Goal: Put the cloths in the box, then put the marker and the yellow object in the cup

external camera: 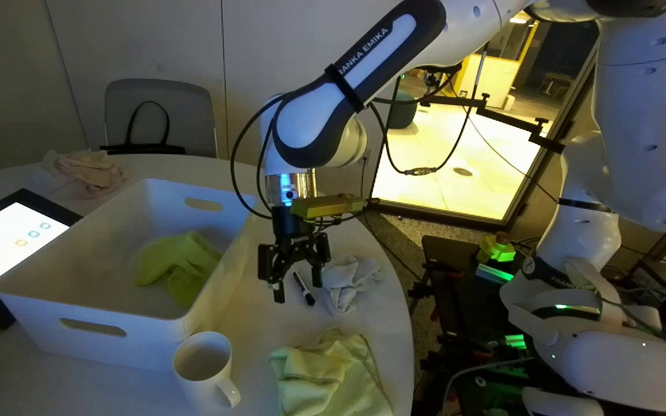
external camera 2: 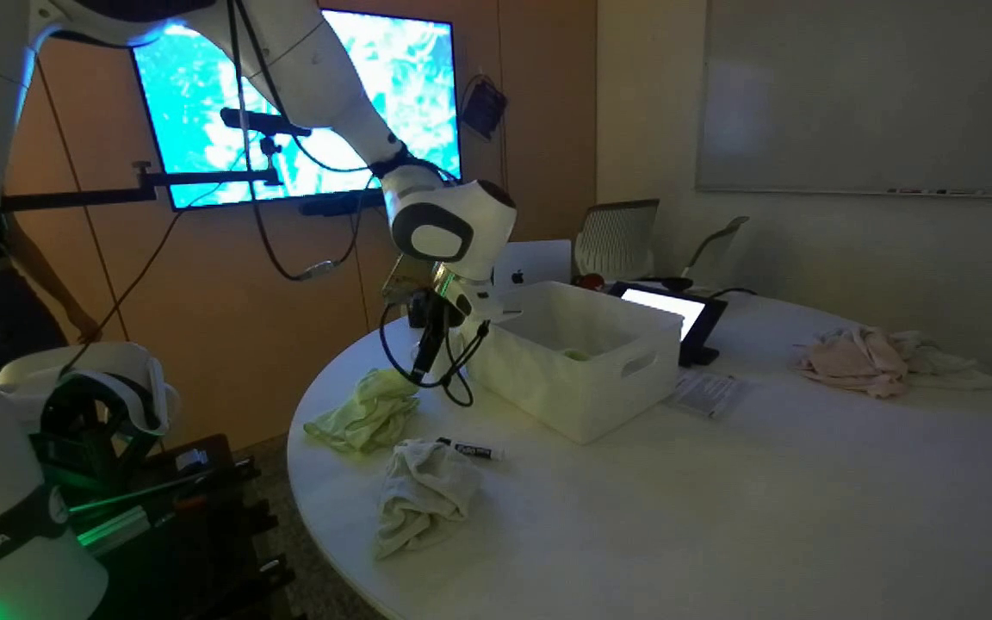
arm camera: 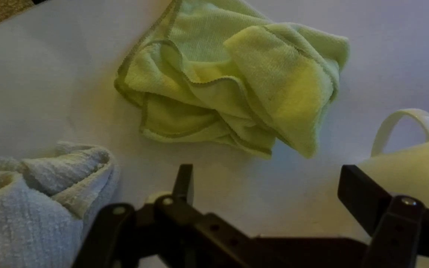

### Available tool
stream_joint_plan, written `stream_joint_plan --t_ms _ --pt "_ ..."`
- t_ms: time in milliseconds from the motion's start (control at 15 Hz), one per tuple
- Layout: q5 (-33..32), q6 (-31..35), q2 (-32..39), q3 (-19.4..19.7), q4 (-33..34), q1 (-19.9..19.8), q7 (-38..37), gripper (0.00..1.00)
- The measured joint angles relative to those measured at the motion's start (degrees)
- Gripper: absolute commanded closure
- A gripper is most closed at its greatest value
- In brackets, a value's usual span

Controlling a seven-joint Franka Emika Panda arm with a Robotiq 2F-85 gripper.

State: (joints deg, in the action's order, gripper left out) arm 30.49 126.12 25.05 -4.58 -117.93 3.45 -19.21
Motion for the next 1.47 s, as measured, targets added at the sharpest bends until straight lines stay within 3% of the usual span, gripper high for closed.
stream_joint_plan --t_ms 400,1067,1467 --pt "4.8 3.8 0.2 0.0 -4.2 -1.0 3.7 0.0" --pt "4.6 5.0 1.0 1.5 -5.7 -1.2 4.2 0.0" --pt "4.6 9.1 3.8 2.2 -5.6 -1.3 4.1 0.0"
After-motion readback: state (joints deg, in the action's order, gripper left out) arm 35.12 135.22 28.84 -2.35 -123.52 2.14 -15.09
